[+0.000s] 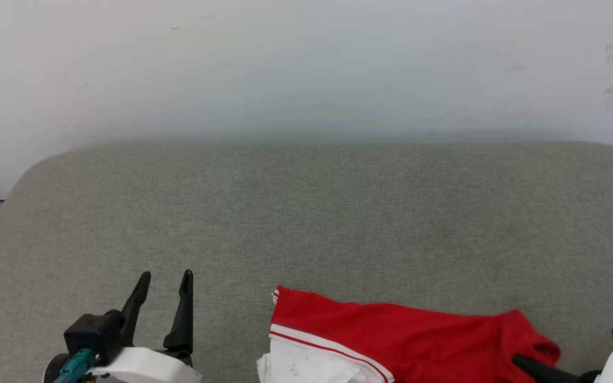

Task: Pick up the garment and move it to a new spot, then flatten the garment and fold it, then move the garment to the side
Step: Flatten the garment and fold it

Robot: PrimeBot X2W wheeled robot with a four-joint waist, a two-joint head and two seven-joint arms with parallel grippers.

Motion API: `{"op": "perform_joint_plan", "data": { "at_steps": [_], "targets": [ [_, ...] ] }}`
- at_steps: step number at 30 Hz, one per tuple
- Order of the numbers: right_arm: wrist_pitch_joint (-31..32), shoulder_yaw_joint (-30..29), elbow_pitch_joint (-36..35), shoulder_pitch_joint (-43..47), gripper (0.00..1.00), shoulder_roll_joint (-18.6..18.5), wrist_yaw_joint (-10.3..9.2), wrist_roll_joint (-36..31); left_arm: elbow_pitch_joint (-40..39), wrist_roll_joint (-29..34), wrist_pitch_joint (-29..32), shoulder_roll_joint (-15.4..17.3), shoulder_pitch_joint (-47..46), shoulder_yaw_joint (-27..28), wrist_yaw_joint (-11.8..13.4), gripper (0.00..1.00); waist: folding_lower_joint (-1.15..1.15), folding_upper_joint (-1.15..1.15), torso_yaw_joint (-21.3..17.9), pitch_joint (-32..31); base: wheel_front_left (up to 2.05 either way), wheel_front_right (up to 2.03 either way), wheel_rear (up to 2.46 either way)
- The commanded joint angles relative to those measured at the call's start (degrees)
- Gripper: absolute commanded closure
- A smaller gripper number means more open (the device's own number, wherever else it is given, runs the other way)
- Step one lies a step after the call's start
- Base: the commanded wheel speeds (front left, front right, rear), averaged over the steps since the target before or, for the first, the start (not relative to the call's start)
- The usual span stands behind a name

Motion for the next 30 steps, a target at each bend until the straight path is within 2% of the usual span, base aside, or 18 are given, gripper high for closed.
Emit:
{"op": "perform_joint_plan", "data": {
  "at_steps": [1, 5, 9, 13, 18, 22, 30],
  "targets": [
    [1.8, -0.6, 0.2, -0.8, 1.00, 0.9, -0.03, 3.1, -0.2, -0.1, 0.3, 0.1, 0.1, 0.0, 0.2, 0.00, 0.01, 0.00, 0.3, -0.1, 0.00, 0.00, 0.00],
    [4.7, 0.5, 2.1, -1.9, 1.00, 2.3, -0.03, 12.3, -0.4, -0.1, 0.8, 0.4, -0.6, -0.3, 0.2, 0.00, 0.01, 0.00, 1.3, -0.1, 0.00, 0.00, 0.00],
    [1.2, 7.9, 5.7, -2.9, 1.00, 2.4, -0.03, 22.6, -0.6, 0.1, 1.4, 0.3, -1.4, -0.9, -0.1, 0.00, 0.01, 0.00, 2.7, 0.3, 0.00, 0.00, 0.00],
    [-3.6, 16.4, 7.8, -4.0, 1.00, 2.3, -0.03, 28.8, -0.6, 0.1, 1.5, -0.1, -2.3, -1.2, -0.3, 0.00, 0.01, 0.00, 4.5, 1.2, 0.00, 0.00, 0.00],
    [-8.5, 26.3, 10.3, -6.2, 1.00, 2.3, -0.03, 31.4, -0.1, -0.2, 1.6, -0.5, -3.0, -1.5, -0.5, 0.00, 0.01, 0.00, 6.9, 2.8, 0.00, 0.00, 0.00],
    [-12.6, 32.8, 12.0, -8.9, 1.00, 2.3, -0.03, 30.6, 0.3, -0.1, 0.9, -0.8, -3.8, -1.3, -0.9, 0.00, 0.01, 0.00, 8.1, 5.4, 0.00, 0.00, 0.00],
    [-20.6, 38.7, 16.1, -13.7, 1.00, 2.3, -0.03, 28.1, 2.1, 0.1, -0.3, -2.5, -6.7, -1.4, -2.0, 0.00, 0.01, 0.00, 9.1, 10.1, 0.00, 0.00, 0.00]
  ]
}}
